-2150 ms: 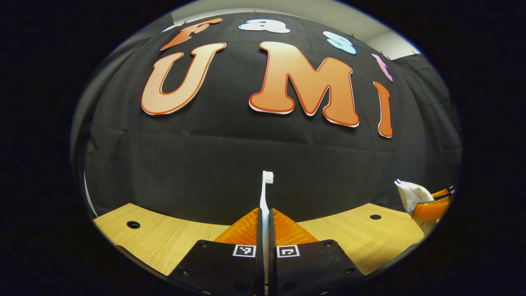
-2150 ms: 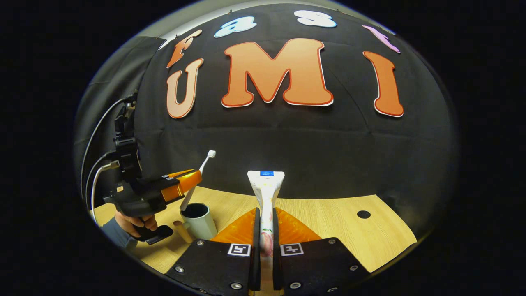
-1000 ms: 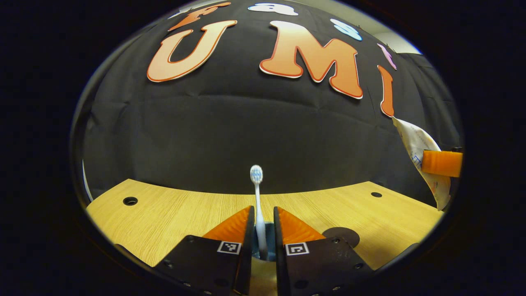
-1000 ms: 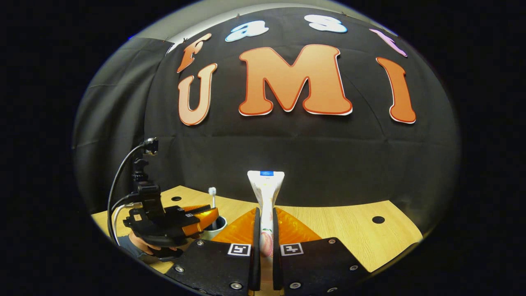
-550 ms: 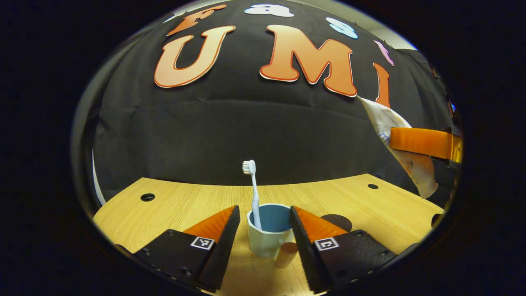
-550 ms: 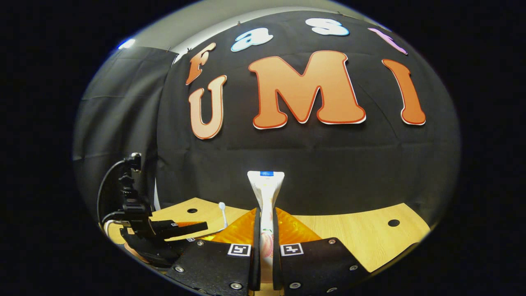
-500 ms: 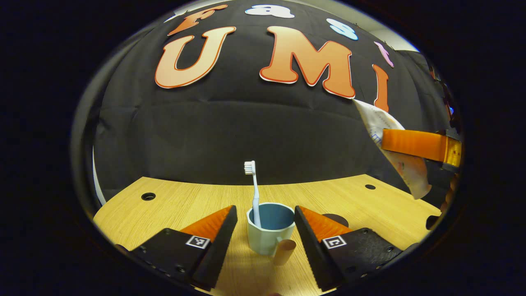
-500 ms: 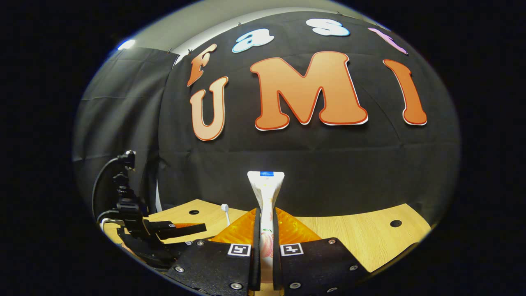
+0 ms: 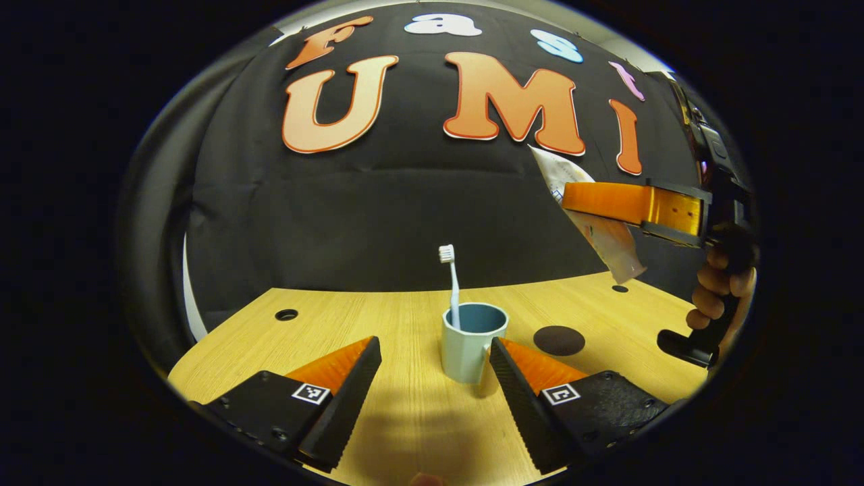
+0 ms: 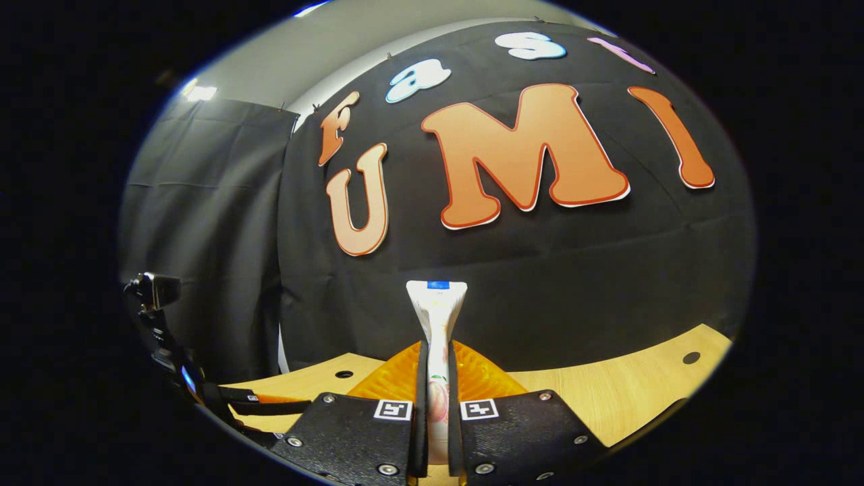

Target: Put the toothbrush and toothpaste on the desktop into the cup, then pick up the cup and place it on the coaster on the desktop.

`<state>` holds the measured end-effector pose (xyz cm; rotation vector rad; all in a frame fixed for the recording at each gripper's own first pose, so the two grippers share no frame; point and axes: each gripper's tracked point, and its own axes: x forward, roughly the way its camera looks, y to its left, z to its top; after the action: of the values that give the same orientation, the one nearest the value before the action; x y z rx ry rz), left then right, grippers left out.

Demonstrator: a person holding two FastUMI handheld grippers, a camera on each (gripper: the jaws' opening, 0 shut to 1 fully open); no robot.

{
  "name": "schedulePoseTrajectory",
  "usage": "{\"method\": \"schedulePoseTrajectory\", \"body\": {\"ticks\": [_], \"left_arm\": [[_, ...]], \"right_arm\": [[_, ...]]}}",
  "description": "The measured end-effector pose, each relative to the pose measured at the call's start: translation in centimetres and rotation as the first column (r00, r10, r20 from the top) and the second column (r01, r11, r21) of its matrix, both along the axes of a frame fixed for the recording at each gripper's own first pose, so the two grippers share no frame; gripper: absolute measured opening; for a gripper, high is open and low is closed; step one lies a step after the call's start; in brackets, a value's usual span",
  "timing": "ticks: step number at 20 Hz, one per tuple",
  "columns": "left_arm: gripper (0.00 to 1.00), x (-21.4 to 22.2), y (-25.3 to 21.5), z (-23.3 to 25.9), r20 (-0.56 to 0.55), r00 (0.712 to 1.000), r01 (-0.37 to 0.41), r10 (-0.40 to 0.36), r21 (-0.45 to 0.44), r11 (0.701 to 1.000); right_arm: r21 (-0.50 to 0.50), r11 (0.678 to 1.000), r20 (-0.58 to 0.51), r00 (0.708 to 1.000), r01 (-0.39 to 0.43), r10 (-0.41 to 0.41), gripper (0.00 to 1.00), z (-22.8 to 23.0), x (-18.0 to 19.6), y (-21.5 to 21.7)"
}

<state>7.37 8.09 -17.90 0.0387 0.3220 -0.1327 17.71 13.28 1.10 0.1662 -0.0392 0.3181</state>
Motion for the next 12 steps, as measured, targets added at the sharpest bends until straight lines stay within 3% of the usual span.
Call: {"method": "schedulePoseTrajectory", "body": {"ticks": [8,12], "left_arm": [[0.98,-0.9,3.0,-2.3,-0.009,0.998,-0.070,0.070,-0.058,0.996],[0.98,-0.7,3.5,-4.0,-0.048,0.995,-0.084,0.082,-0.043,0.996]], "right_arm": [[0.093,0.995,0.046,0.998,-0.035,0.031,0.12,-0.8,4.0,2.8],[0.107,0.993,0.036,0.998,-0.050,0.046,0.12,-1.8,6.2,4.4]]}}
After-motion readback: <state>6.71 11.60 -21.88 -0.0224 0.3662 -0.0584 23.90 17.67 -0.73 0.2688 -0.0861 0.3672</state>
